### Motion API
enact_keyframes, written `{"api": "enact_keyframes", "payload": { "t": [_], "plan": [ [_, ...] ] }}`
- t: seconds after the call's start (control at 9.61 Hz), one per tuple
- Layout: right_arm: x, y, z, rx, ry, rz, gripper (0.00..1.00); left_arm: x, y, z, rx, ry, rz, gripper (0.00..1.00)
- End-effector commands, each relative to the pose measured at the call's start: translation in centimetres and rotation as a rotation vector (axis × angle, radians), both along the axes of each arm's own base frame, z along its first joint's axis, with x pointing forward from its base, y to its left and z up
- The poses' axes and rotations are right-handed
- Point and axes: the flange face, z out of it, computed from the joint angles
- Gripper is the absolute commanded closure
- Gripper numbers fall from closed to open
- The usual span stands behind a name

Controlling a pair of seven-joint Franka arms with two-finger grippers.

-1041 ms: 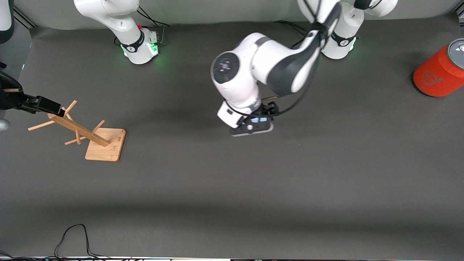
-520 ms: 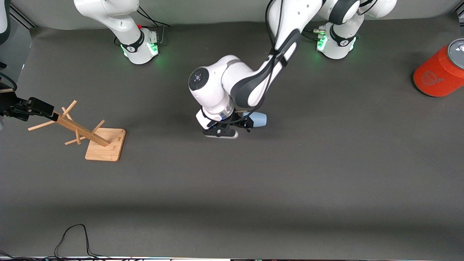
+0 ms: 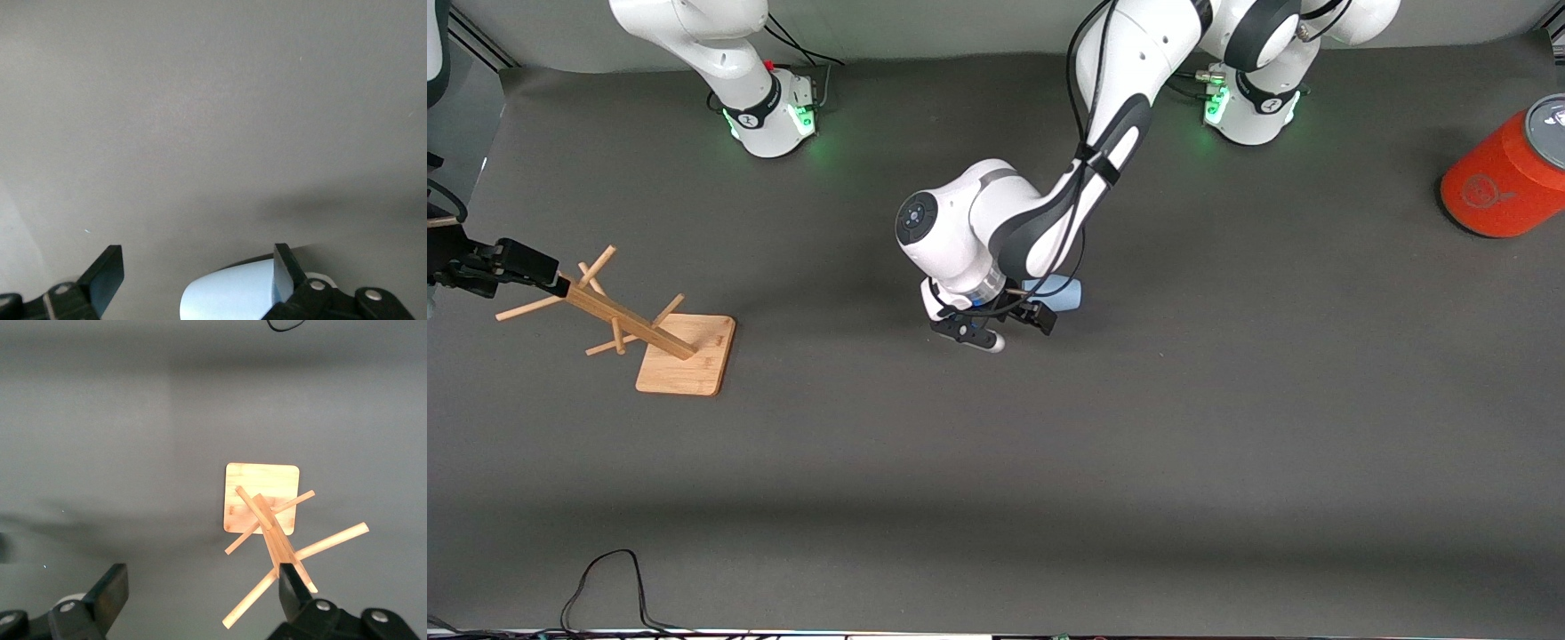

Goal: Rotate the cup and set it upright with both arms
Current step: 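Grasp the upside-down blue cup with the left gripper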

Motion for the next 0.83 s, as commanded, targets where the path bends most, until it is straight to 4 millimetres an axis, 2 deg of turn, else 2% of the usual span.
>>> {"api": "enact_keyframes", "payload": {
  "t": [0.0, 0.21, 0.42, 0.73],
  "plan": [
    [-0.5, -0.2, 0.4, -0.011, -0.015, 0.022, 0.0, -1.0, 0.2, -1.5, 0.049, -0.029, -0.071, 0.0],
    [-0.3, -0.2, 0.2, -0.011, -0.011, 0.022, 0.0, -1.1, 0.3, -2.0, 0.059, -0.008, -0.111, 0.0],
    [0.1, -0.1, -0.2, -0.01, -0.015, 0.023, 0.0, -1.6, 1.2, -3.7, 0.104, 0.006, -0.127, 0.0],
    [0.1, 0.0, -0.1, -0.012, -0.017, 0.023, 0.0, -1.7, 1.6, -4.2, 0.132, 0.038, -0.174, 0.02]
  ]
}}
